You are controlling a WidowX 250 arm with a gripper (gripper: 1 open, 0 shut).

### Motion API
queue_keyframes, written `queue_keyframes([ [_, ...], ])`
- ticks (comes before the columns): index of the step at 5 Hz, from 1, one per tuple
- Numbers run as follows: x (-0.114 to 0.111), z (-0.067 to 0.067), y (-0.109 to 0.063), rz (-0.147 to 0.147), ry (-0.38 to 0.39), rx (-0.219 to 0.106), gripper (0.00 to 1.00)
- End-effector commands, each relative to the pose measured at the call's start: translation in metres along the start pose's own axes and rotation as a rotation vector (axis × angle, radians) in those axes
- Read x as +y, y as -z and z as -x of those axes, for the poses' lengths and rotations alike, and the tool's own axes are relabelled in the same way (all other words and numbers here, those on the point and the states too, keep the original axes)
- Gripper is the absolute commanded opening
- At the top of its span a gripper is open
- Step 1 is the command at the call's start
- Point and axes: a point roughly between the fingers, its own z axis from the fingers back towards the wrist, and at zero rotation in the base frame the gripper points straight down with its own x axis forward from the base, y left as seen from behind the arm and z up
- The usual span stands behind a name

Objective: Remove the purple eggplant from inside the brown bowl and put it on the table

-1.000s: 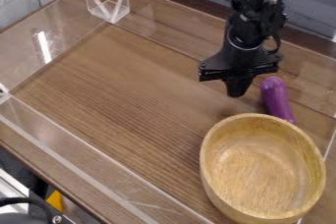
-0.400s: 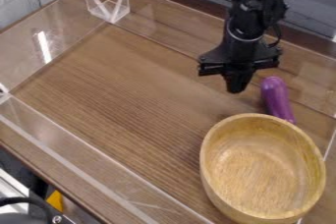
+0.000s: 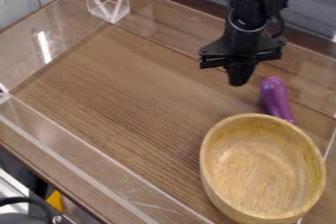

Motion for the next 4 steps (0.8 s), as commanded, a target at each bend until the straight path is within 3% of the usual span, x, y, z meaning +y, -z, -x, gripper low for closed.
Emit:
queue_keyframes([
  [1, -0.0077, -0.0155, -0.0203, 0.054, -0.021, -0.052, 0.0],
  [4, -0.0115, -0.0245, -0.0115, 0.056, -0.036, -0.057, 0.0],
])
